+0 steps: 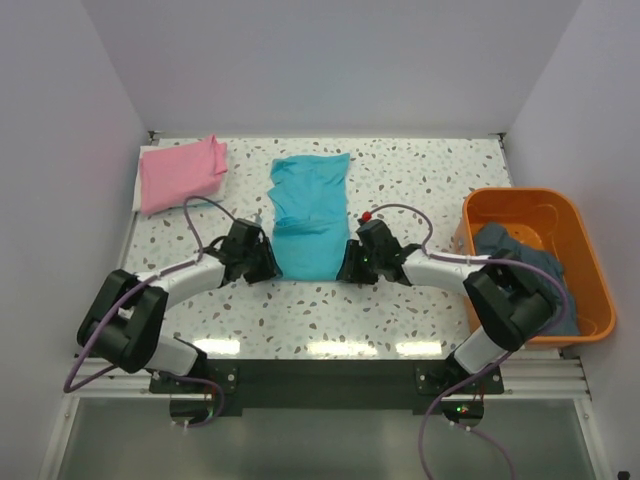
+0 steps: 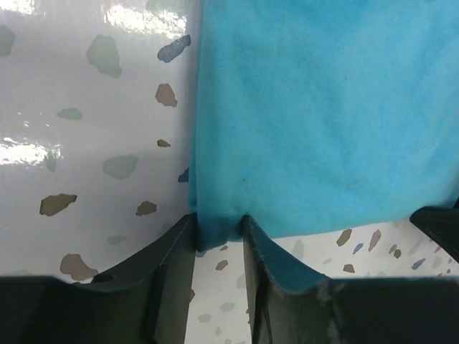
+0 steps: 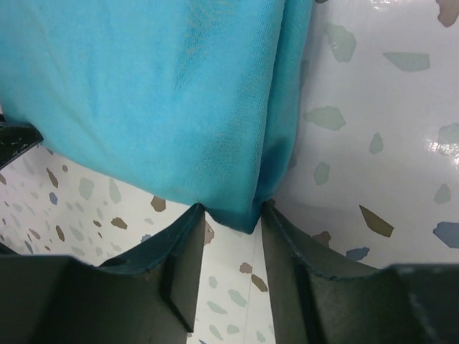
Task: Fold and stack the t-shirts
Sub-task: Fold the tshirt
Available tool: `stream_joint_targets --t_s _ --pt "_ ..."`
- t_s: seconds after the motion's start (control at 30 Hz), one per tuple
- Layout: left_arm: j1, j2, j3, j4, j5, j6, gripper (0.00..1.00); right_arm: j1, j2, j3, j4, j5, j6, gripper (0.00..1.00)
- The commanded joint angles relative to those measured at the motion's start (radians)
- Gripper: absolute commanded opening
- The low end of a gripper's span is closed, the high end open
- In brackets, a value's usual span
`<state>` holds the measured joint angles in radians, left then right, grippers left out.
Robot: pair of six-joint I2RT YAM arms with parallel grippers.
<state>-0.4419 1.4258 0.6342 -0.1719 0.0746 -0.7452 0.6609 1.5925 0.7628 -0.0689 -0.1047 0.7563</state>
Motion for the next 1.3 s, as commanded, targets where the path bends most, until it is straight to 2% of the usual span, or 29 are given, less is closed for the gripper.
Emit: stream_joint_targets --t_s 0.0,0.03,0.07,0.1,0.23,0.33,0.47,0.57,0.63,0.77,0.87,0.97,1.17,1.27 --pt "-0.009 0.039 0.012 0.02 -0.029 0.004 0.36 0.002 0.03 0.01 0.032 0.01 0.018 0.4" --pt "-0.009 0.05 0.01 0.028 -0.012 0.012 0.29 0.002 0.035 0.018 0.032 0.008 0.02 0.33" --pt "-0.018 0.053 0.007 0.031 -0.004 0.013 0.11 0.003 0.04 0.02 0.035 -0.006 0.028 0.29" --pt "-0.024 0.055 0.004 0.031 -0.002 0.014 0.0 0.003 0.04 0.017 0.041 -0.013 0.032 0.26" --pt "-0.087 0.006 -0.03 0.051 -0.018 0.012 0.0 0.016 -0.002 0.004 -0.003 -0.013 -0.001 0.0" --pt "-0.113 -0.05 -0.074 0.011 -0.015 0.01 0.0 0.045 -0.068 -0.026 -0.069 0.005 -0.012 0.0" --pt "-0.178 -0.237 -0.146 -0.086 0.005 -0.003 0.0 0.095 -0.202 -0.1 -0.144 -0.021 0.001 0.0" --pt "-0.19 -0.398 -0.194 -0.142 0.106 0.013 0.0 0.137 -0.34 -0.14 -0.233 -0.024 0.024 0.0" --pt "-0.193 -0.502 -0.188 -0.181 0.184 0.014 0.0 0.16 -0.454 -0.141 -0.31 -0.015 0.038 0.0" --pt "-0.193 -0.577 -0.099 -0.259 0.163 0.01 0.0 0.167 -0.618 -0.123 -0.362 0.014 0.051 0.0" --pt "-0.192 -0.533 0.002 -0.265 0.093 0.023 0.0 0.164 -0.644 -0.053 -0.394 0.088 0.032 0.0" --pt "-0.181 -0.438 0.114 -0.253 -0.015 0.035 0.0 0.116 -0.574 0.071 -0.471 0.16 -0.014 0.0" --pt "-0.063 -0.242 0.278 -0.124 -0.042 0.076 0.0 -0.052 -0.407 0.251 -0.358 0.085 -0.104 0.0" --pt "-0.014 -0.145 0.367 -0.098 -0.033 0.098 0.0 -0.147 -0.243 0.373 -0.293 -0.005 -0.13 0.0"
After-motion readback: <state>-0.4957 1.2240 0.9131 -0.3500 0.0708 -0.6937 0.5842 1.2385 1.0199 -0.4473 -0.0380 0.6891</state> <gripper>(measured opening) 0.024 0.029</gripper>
